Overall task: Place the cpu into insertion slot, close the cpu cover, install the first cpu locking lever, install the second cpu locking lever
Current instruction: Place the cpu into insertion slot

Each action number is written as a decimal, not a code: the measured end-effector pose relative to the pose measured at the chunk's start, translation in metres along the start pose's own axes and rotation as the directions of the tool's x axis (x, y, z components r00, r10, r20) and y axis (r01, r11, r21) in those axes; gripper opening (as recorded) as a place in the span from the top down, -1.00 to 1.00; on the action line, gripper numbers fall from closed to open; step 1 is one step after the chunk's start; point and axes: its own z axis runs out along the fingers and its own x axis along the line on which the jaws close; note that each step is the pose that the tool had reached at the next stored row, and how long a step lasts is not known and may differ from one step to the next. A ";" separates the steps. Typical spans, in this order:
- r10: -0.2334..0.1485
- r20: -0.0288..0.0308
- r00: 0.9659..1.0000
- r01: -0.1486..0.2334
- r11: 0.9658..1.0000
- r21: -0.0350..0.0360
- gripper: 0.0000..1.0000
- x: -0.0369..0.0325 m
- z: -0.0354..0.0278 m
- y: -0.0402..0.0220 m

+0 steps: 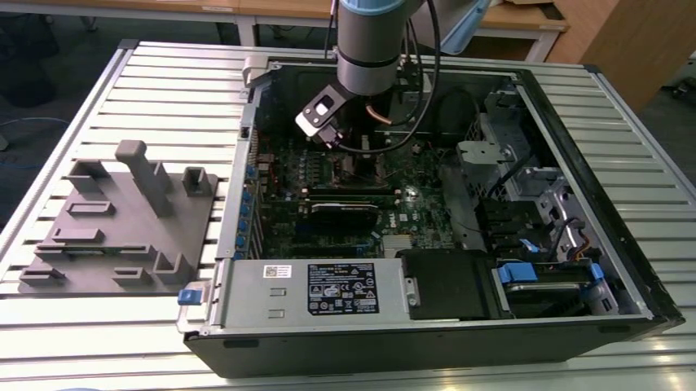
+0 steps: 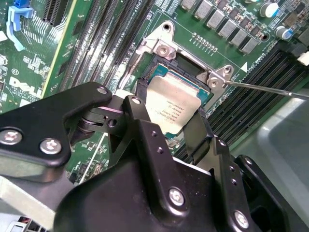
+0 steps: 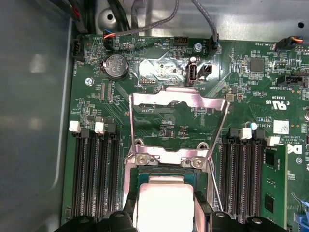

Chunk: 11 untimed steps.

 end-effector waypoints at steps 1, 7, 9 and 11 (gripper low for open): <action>0.000 0.000 1.000 0.000 1.000 0.000 -0.08 0.0000 0.0003 0.0000; 0.000 0.000 1.000 0.000 1.000 0.000 -0.08 0.0000 0.0013 -0.0001; 0.000 0.000 1.000 0.000 1.000 0.000 -0.08 0.0000 0.0020 -0.0002; 0.000 0.000 1.000 0.000 1.000 0.000 -0.08 -0.0001 0.0022 -0.0003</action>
